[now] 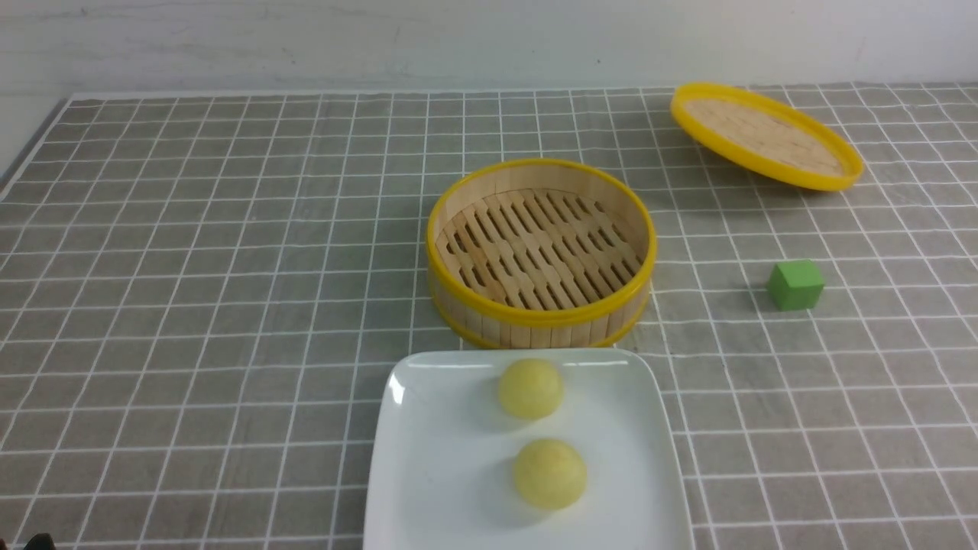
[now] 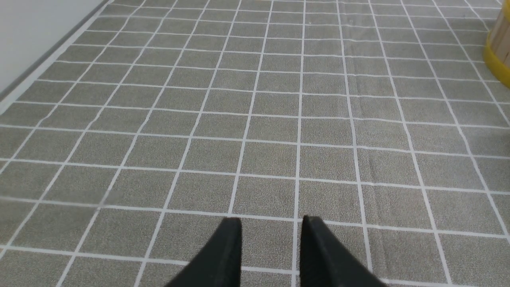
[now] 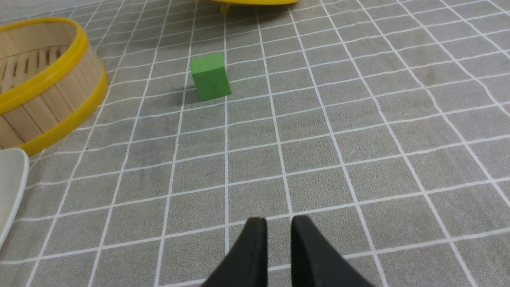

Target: Put the steamed buns into the plate on the grey tablecloth.

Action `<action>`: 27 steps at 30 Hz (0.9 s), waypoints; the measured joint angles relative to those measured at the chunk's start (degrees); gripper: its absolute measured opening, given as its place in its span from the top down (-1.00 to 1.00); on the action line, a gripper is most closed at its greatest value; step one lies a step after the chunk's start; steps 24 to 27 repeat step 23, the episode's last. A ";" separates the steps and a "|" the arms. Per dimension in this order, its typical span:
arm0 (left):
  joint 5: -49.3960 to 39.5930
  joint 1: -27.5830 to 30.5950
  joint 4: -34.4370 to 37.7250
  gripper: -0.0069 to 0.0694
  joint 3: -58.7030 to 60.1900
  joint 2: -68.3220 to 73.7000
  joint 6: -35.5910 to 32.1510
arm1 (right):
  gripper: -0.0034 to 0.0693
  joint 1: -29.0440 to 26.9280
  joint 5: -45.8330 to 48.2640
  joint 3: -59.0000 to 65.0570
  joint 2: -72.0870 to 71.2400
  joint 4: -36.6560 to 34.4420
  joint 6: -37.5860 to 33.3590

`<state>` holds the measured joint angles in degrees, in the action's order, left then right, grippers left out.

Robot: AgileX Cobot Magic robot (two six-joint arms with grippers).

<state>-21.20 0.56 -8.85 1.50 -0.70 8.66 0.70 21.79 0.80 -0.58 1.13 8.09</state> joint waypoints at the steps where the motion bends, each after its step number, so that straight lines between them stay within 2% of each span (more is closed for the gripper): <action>1: 0.00 0.00 0.00 0.19 0.00 0.00 0.00 | 0.59 0.00 0.00 0.00 0.00 0.00 0.00; 27: 0.00 0.00 0.00 0.19 0.00 0.00 0.00 | 0.51 0.00 0.00 0.00 0.00 0.00 0.00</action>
